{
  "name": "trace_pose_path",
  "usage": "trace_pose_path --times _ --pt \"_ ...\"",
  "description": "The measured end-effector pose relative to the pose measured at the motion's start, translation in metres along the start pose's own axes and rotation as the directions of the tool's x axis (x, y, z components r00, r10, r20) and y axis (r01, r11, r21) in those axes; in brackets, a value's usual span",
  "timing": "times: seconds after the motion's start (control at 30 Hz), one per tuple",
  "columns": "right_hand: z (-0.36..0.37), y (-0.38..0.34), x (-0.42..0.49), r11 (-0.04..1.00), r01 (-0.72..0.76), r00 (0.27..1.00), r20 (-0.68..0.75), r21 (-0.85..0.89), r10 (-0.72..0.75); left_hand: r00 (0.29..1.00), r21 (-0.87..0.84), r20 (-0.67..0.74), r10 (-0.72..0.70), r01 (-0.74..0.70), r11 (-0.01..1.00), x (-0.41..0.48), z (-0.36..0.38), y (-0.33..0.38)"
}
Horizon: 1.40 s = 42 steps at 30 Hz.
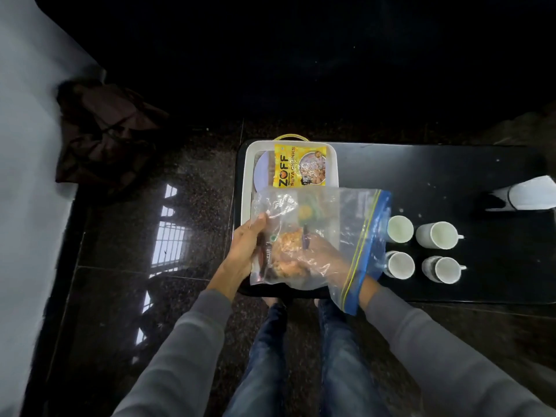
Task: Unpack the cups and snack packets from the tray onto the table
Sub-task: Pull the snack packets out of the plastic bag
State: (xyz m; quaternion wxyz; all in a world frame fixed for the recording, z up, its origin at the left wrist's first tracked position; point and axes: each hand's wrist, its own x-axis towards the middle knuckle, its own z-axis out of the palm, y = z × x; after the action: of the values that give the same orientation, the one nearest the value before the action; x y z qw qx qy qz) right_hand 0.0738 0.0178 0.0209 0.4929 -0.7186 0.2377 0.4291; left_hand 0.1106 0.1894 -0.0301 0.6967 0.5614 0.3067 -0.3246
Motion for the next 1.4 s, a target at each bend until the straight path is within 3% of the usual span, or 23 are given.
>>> trace_pose_path --times 0.17,0.27,0.33,0.4,0.67,0.83,1.03,1.13,1.4 --pt "-0.029 0.034 -0.001 0.968 -0.004 0.980 -0.190 0.253 0.054 0.973 0.270 -0.208 0.097 -0.038 0.962 0.005 -0.012 0.004" --pt "-0.045 0.036 -0.008 0.925 0.026 0.965 -0.251 0.378 0.075 0.995 0.241 -0.086 -0.052 0.071 0.968 -0.001 -0.019 0.016" --pt "-0.054 0.033 -0.006 0.943 0.036 0.960 -0.274 0.329 0.059 0.984 0.288 0.040 -0.172 0.153 0.945 -0.006 -0.021 0.020" --pt "-0.060 0.030 -0.011 0.944 0.085 0.952 -0.307 0.318 0.018 0.973 0.287 0.113 -0.201 0.162 0.944 -0.009 -0.021 0.020" --pt "-0.069 0.043 -0.020 0.882 0.264 0.886 -0.460 0.390 -0.062 0.999 0.141 0.039 -0.031 0.025 0.990 -0.001 -0.027 0.015" --pt "-0.070 0.052 -0.023 0.824 0.308 0.837 -0.547 0.475 0.002 0.992 0.197 -0.090 0.084 -0.065 0.978 -0.001 -0.029 0.025" --pt "-0.067 0.062 -0.022 0.865 0.333 0.735 -0.678 0.376 0.011 0.955 0.198 -0.283 0.088 -0.031 0.980 0.006 -0.023 0.031" --pt "-0.061 0.066 -0.019 0.887 0.334 0.700 -0.715 0.320 -0.005 0.953 0.137 -0.295 0.069 -0.029 0.990 0.007 -0.018 0.035" --pt "-0.036 0.068 0.002 0.977 0.152 0.796 -0.605 0.152 -0.030 0.955 0.051 -0.293 0.042 -0.028 0.998 0.010 -0.015 0.035"
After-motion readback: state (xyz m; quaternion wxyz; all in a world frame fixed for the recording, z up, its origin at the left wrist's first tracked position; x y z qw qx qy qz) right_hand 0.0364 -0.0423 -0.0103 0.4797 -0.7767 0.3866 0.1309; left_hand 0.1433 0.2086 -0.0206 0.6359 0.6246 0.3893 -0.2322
